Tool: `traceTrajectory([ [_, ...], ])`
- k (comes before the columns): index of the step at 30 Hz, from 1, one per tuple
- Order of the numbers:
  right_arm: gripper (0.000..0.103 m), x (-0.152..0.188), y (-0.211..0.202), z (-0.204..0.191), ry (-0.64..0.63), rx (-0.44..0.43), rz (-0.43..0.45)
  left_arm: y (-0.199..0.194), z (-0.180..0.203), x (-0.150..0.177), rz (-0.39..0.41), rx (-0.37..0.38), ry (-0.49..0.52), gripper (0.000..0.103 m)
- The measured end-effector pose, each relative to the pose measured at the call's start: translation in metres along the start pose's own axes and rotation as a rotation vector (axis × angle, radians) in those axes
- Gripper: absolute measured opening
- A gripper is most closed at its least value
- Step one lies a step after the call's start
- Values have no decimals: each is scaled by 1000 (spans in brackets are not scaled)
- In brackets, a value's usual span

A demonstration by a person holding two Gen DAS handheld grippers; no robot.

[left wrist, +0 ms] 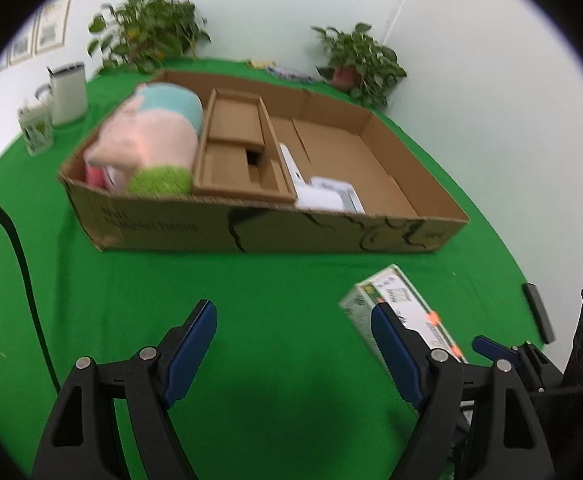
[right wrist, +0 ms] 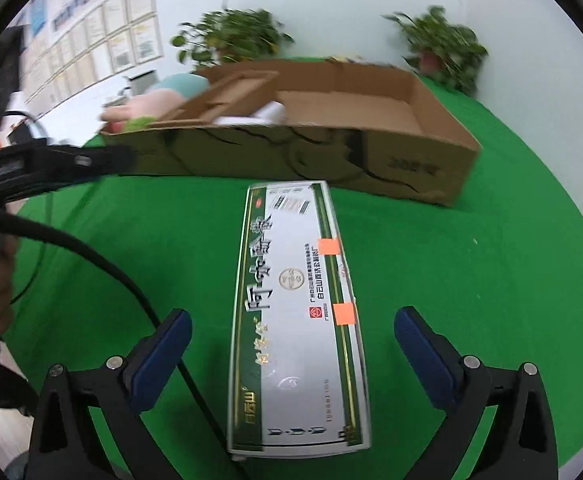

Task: Organize objects
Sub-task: 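Grasp the long green-and-white product box with the right gripper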

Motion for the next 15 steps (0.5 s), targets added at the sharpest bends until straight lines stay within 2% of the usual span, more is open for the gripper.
traceTrajectory([
  [4, 102, 7, -5, -7, -16, -42, -6, 16, 15, 10, -84, 122, -43, 79],
  [6, 98, 11, -1, -7, -5, -54, -32, 25, 25, 16, -125, 170, -57, 79],
  [8, 81, 14, 2, -8, 10, -62, -55, 35, 37, 23, -168, 207, -60, 79],
  [11, 66, 18, 6, -18, 15, -70, -69, 44, 51, 32, -216, 252, -53, 78],
  [12, 62, 15, 10, -22, 18, -65, -71, 46, 55, 35, -231, 263, -51, 77],
  [15, 60, 14, 13, -22, 56, -60, -61, 45, 62, 38, -235, 298, -54, 75],
])
Point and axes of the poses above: each gripper's, at about its wrist camera, not at the fingertips, and y roughly the way its jaws point, z to its right, x to its underside, the point moved 6 cm from there along y, roughly the way its jaws point, and after that the axes turned 14 degrees about -x, right-handed, at the moved point
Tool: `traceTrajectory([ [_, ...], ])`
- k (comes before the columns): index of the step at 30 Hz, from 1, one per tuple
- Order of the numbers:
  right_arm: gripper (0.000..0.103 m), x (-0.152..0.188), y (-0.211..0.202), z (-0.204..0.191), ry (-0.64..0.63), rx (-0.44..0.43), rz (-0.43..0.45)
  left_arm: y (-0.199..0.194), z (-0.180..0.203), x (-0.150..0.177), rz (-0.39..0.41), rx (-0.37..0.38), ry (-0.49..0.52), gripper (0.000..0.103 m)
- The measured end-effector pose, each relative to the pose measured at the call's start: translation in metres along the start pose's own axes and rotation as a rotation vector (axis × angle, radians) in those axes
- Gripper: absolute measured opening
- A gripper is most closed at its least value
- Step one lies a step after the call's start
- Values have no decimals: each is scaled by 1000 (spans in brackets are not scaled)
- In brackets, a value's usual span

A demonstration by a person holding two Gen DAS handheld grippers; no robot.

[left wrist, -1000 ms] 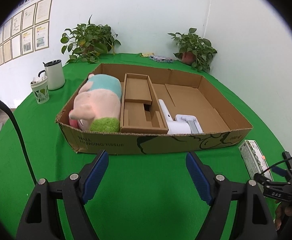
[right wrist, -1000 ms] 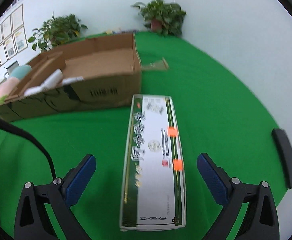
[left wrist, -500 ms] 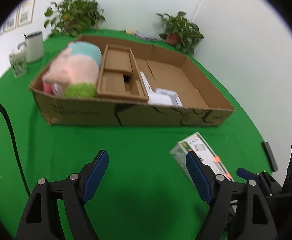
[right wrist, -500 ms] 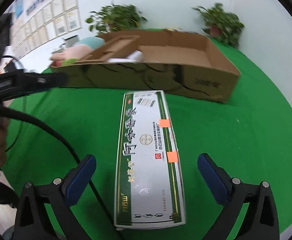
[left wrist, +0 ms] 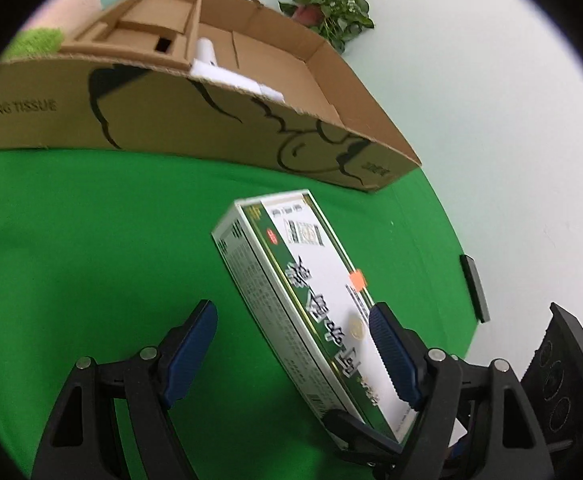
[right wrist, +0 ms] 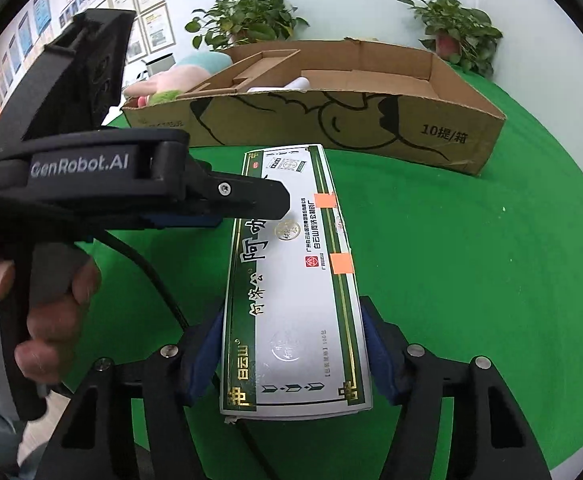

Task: Organize objects
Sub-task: 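Grasp the long green-and-white product box with the right gripper, then lift the product box with the right gripper and carry it over the box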

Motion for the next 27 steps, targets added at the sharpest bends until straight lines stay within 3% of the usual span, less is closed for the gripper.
traceTrajectory([
  [4, 59, -2, 2, 0, 83, -73, 8, 1, 1, 3, -25, 50, -45, 71],
  [6, 58, -6, 4, 0, 139, -133, 10, 1, 1, 5, -30, 39, -53, 66],
  [7, 58, -6, 4, -1, 161, -154, 13, 1, 1, 6, -31, 25, -51, 57],
  [8, 58, -5, 4, -1, 172, -159, 16, 1, 2, 8, -32, 16, -44, 58],
  [13, 58, -5, 2, -8, 155, -132, 27, -7, 12, 11, -6, 22, -24, 52],
  [17, 58, -15, -6, -21, 100, -93, 69, -35, 25, 1, 59, 29, -10, 51],
  [27, 58, -102, -58, -53, -69, -34, 256, -119, 74, -72, 244, 29, 66, 49],
])
Point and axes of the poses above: each gripper's, at about its wrist camera, not at the fingertips, and y roughly the way its jaws point, z to its right, x to its underside, the point moved 6 cm from there along y, roughly the way its jaws point, and after that the axes turned 14 degrees about -x, right-handed, at the moved point
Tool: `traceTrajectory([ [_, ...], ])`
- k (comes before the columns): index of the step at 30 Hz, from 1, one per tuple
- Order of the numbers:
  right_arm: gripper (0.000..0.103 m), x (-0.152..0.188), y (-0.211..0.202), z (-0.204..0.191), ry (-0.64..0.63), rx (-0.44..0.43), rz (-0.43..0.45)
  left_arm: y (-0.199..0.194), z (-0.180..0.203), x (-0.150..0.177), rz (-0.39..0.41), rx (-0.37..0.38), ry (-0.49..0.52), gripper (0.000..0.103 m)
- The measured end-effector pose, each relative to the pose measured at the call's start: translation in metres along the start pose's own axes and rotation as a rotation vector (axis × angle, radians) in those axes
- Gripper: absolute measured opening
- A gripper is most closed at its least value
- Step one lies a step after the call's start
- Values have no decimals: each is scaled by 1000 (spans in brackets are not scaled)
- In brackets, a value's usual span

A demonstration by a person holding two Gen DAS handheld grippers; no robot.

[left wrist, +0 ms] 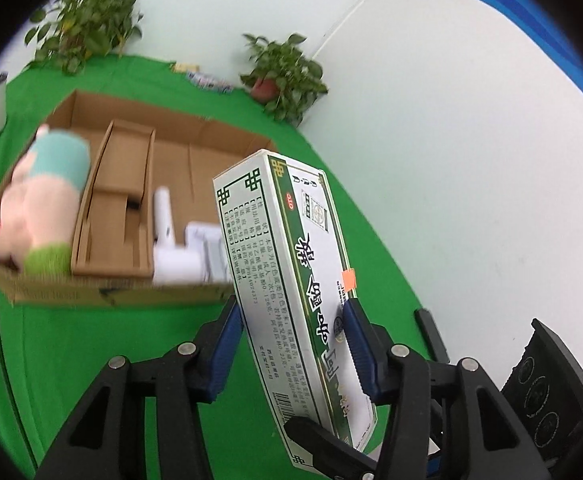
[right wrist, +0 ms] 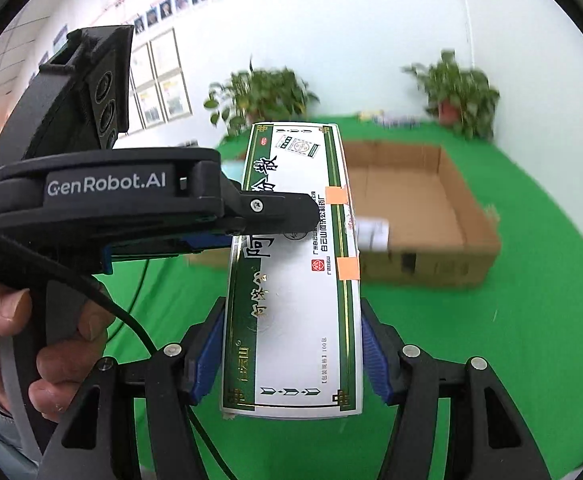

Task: Organize objects
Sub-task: 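Lift the product box with the right gripper and carry it over the box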

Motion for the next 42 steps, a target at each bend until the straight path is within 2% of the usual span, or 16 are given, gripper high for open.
traceTrajectory([
  [4, 58, -46, -11, 4, -37, 23, 65, -14, 19, -46, 57, 7, 30, 49],
  [6, 58, -68, -16, 9, -36, 23, 88, -21, 28, -59, 74, 5, 45, 49],
  [11, 58, -118, -17, 25, -31, 22, 115, -20, 42, -107, 99, 5, 68, 49],
  [16, 58, -153, -9, 40, -23, 8, 101, -9, 42, -139, 87, -11, 67, 49],
  [24, 58, -190, 30, 93, 57, -21, 6, 54, 32, -165, 9, -47, 60, 49],
  [28, 58, -187, 52, 124, 112, -25, -48, 97, 25, -163, -61, -54, 49, 49],
  [36, 58, -128, 99, 190, 258, -38, -183, 196, 10, -120, -251, -71, 46, 49],
  [42, 58, -87, 130, 218, 306, -8, -268, 245, -7, -96, -354, -49, 6, 49],
])
Point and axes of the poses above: each gripper's, at about its wrist camera, not at the fingertips, and y roughly the way its jaws point, z to its right, x to its underside, the point moved 6 cm from there along y, roughly the way its jaws point, and after that the axes turned 14 degrees about -x, right-handed, at the moved point
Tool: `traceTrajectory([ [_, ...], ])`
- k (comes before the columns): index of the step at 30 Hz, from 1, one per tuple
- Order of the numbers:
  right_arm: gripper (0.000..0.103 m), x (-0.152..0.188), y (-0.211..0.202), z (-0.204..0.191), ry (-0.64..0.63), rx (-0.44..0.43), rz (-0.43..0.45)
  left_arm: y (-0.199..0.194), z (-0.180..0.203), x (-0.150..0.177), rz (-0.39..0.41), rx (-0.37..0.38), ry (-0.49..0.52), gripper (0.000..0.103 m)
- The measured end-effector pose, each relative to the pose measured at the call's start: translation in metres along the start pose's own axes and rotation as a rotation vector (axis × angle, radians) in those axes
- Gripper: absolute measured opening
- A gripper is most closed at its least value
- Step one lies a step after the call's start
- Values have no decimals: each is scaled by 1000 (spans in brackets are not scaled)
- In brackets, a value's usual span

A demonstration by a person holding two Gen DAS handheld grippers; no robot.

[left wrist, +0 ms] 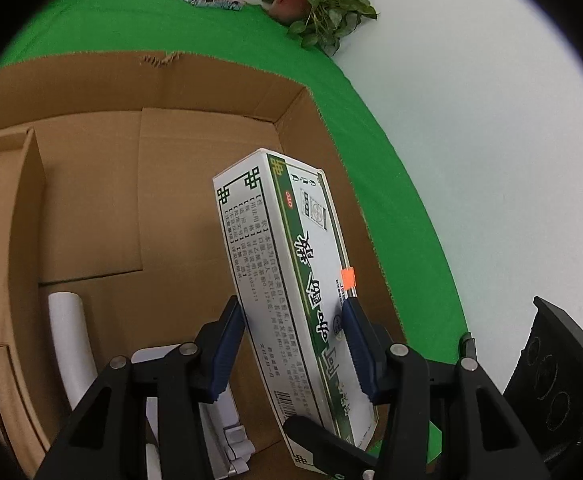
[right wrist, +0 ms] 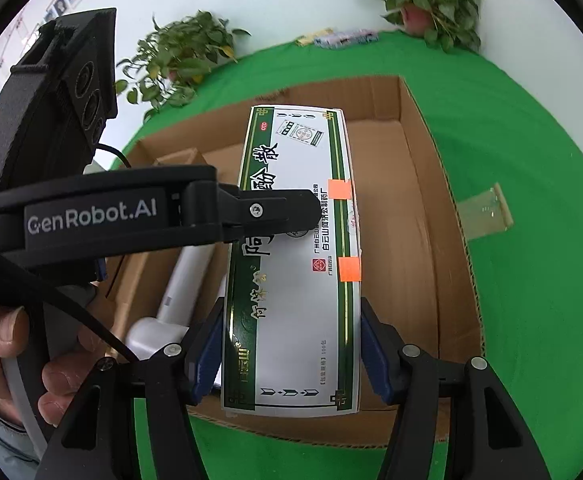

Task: Organize objects
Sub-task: 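Lift the product box with the right gripper and carry it over the box, then lower the product box into the box beside the phone stand and release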

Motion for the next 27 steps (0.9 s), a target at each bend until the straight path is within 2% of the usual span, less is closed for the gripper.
traceTrajectory([
  [3, 58, 6, 17, 13, 16, 27, -20, 20, -5, 3, -43, 18, -14, 49],
  [4, 57, 20, 13, 12, 22, 36, -27, 26, -7, 5, -59, 18, -15, 50],
  [7, 57, 30, 26, 22, 41, 49, -54, 38, -10, 9, -95, -16, -3, 54],
  [9, 57, 34, 32, 26, 53, 47, -64, 35, -11, 9, -94, -31, -6, 52],
  [15, 59, 39, 37, 28, 68, 77, -82, -12, -27, 0, 5, -60, -37, 52],
  [19, 63, 43, 44, 21, 61, 77, -130, -48, -41, 10, 84, -99, -19, 52],
  [22, 64, 43, 39, 16, 36, 90, -126, -74, -53, 22, 137, -128, -9, 52],
  [25, 67, 42, 30, 15, 31, 107, -99, -97, -68, 26, 204, -179, 7, 52],
  [27, 67, 42, 28, 15, 22, 121, -96, -111, -76, 36, 260, -253, 25, 52],
])
Point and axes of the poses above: each gripper's, at about its wrist camera, not at the fingertips, and y roughly the way its jaws point, z to its right, x to its underside, the point moved 6 cm from there along y, roughly the way its jaws point, and after that the axes turned 14 degrees about -x, right-handed, at the moved point
